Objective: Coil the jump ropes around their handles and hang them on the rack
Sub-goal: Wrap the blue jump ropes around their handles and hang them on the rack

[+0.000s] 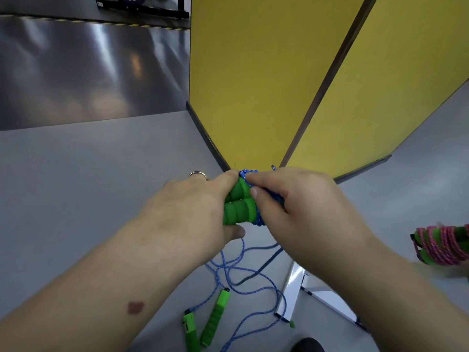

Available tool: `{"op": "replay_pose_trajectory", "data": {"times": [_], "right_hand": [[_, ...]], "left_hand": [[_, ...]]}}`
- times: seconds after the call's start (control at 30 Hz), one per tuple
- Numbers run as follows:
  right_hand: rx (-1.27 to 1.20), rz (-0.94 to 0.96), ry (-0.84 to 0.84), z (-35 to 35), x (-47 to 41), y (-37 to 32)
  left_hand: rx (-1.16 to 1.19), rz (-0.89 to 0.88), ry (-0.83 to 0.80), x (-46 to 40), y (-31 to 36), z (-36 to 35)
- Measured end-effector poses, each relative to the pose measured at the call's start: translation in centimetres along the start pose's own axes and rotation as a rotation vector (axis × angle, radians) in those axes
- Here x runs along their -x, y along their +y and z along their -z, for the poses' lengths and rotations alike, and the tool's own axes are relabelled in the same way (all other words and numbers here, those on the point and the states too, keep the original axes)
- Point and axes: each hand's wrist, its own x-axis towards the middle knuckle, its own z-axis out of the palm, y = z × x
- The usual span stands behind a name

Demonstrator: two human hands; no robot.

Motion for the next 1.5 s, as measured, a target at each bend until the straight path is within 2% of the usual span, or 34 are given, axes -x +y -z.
{"op": "replay_pose_trajectory", "data": {"times": [0.23,0.4,0.67,0.77,0.83,0.93,1.03,1.1,1.17,1.3,1.43,1.5], "right_hand": [[-0.079,-0.009,0.266,-2.1,2.3,0.6],[-0.114,-0.014,0.307,-2.3,2.5,1.3],[-0.081,-0.020,0.392,-3.2,2.2,2.5],[-0.161,-0.036,0.393,-4.0,2.5,2.3],[-0.339,-0.131,0.353,-4.3,2.8,2.0],[-0.690,-0.374,0.142,-4.6,2.2,2.4],[-0.912,-0.458,-0.089,-4.7,1.2,3.8],[-1.032,-0.493,-0.183,-4.6,0.7,4.6],[-1.061,-0.518,-0.240,-4.5,0.5,5.4],[-0.914,-0.501,-0.250,-4.3,0.0,6.9],[-1.169,-0.494,-0.253,-3.9,-0.8,7.4],[-1.188,-0.501,-0.247,-3.4,-0.9,7.6]], "left_hand": [[0.024,-0.027,0.025,0.5,0.5,0.5],[0.101,-0.023,-0.009,0.3,0.3,1.6],[0.156,0.064,0.185,-0.5,1.0,1.5],[0.201,0.087,0.213,-0.6,0.6,1.9],[0.217,0.090,0.243,-0.7,0.4,2.2],[0.243,0.084,0.284,-0.7,0.0,2.8],[0.263,0.044,0.251,-0.4,-0.3,3.5],[0.252,0.002,0.190,-0.3,-0.8,3.8],[0.239,-0.057,0.111,-0.2,-1.3,4.2],[0.183,-0.200,-0.105,-0.1,-1.4,4.2],[0.087,-0.303,-0.213,-0.4,-1.4,3.8],[0.029,-0.318,-0.239,-0.4,-1.5,3.5]]}}
